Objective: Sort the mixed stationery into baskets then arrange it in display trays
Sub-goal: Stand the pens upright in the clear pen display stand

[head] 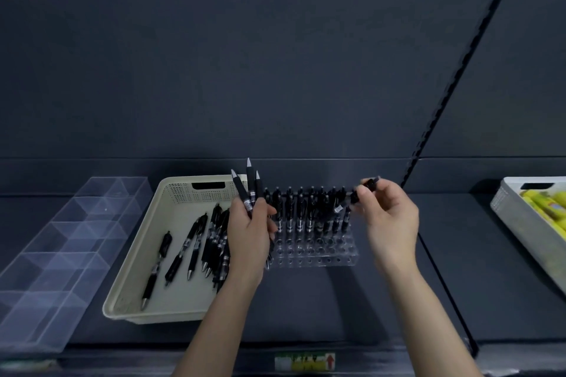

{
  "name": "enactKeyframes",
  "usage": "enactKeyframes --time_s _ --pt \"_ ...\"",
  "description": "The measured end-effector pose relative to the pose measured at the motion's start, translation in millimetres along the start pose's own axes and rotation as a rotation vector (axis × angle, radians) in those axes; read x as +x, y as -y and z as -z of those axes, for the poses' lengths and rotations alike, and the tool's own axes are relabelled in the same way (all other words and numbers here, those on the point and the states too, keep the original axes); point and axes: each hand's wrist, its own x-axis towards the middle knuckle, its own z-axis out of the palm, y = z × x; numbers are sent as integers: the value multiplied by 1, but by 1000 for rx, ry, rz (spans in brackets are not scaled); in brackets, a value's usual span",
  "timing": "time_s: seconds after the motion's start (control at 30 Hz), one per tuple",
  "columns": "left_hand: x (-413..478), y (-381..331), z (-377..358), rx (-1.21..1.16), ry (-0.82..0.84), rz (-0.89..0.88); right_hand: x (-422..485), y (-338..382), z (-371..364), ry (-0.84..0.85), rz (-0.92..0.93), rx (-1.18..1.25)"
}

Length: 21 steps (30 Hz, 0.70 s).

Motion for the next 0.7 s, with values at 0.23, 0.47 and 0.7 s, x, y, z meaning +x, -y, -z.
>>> enactKeyframes --time_s 0.23,0.47,0.7 --pt "-5 1 -1 16 1 -36 4 -9 0 79 91 -224" --pt "-7 5 -5 1 -39 -19 13 -15 -5 169 163 -412" --pt "-7 6 -12 -1 -40 -45 24 -17 -4 218 224 -480"
